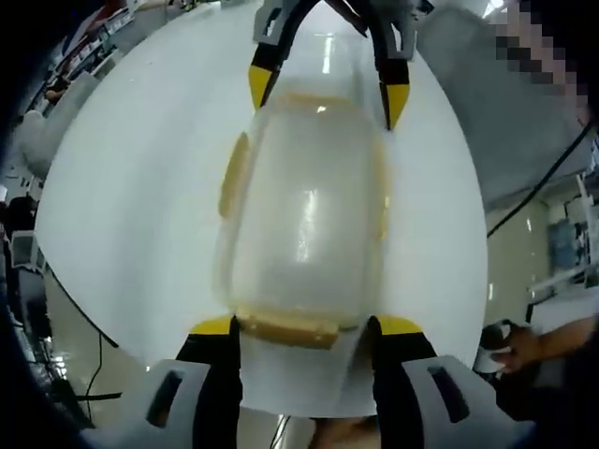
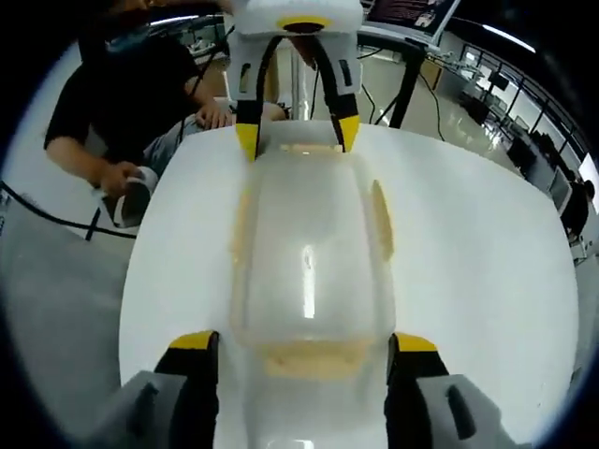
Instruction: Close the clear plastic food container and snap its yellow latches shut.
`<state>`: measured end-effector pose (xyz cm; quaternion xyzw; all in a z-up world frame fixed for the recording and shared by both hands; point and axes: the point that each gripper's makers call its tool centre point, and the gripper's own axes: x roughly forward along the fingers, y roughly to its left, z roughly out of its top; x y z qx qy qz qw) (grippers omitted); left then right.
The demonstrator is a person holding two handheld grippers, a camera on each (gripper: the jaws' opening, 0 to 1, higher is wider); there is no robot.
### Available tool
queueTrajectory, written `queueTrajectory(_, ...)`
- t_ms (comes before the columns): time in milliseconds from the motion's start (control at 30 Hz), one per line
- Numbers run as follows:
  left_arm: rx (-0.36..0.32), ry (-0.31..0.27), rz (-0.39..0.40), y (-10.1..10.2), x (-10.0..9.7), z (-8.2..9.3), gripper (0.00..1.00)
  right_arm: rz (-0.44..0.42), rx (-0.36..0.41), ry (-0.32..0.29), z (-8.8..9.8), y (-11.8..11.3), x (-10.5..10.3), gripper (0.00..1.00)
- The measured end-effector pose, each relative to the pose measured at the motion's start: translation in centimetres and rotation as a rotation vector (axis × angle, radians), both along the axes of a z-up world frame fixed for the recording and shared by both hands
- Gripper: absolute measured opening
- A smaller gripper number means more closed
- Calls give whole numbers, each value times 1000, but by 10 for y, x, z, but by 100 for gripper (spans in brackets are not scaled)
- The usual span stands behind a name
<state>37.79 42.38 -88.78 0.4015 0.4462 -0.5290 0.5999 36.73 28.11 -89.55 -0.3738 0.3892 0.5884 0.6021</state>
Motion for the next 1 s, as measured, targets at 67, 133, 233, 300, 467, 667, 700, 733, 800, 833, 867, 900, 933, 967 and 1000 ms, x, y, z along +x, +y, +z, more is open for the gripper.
queueTrajectory(67, 5, 0, -22, 0, -2, -1, 53, 4, -11, 0, 2, -2, 0, 64)
queueTrajectory(133, 11, 0, -32, 0, -4, 0, 53, 18, -19, -1, 1, -4, 1, 61)
queueTrajectory(233, 15, -1, -45, -1, -5, 0, 52, 30, -36, -1, 2, -5, 0, 57)
queueTrajectory(300, 40, 1, -101, 2, -9, 1, 51, 44, -27, 5, 4, -1, -2, 50)
queueTrajectory(467, 73, -6, -102, 8, -8, 0, 38, 50, -19, -3, 9, -4, 0, 37)
queueTrajectory(667, 78, -4, -72, 7, -7, 0, 38, 42, -3, -4, 8, -7, 2, 37)
queueTrajectory(700, 80, -2, -73, 6, -7, 0, 38, 43, 2, -5, 8, -6, 2, 37)
queueTrajectory(733, 84, 0, -67, 7, -7, 0, 38, 43, 0, -4, 8, -7, 2, 37)
queueTrajectory(800, 86, -1, -71, 7, -7, 1, 38, 52, -6, -5, 8, -7, 2, 37)
queueTrajectory(833, 81, -5, -70, 8, -8, 1, 37, 57, -10, -7, 8, -7, 1, 36)
queueTrajectory(867, 76, -7, -70, 8, -8, 1, 37, 59, -12, -8, 8, -9, 1, 36)
queueTrajectory(900, 64, -8, -69, 9, -8, 1, 37, 60, -12, -9, 7, -9, 1, 36)
queueTrajectory(933, 54, -7, -69, 10, -8, 1, 37, 59, -10, -9, 7, -10, 1, 36)
queueTrajectory(967, 47, -2, -67, 10, -8, 2, 37, 57, -5, -9, 7, -10, 1, 36)
queueTrajectory(1000, 44, 0, -65, 10, -8, 2, 37, 56, -1, -10, 7, -11, 1, 36)
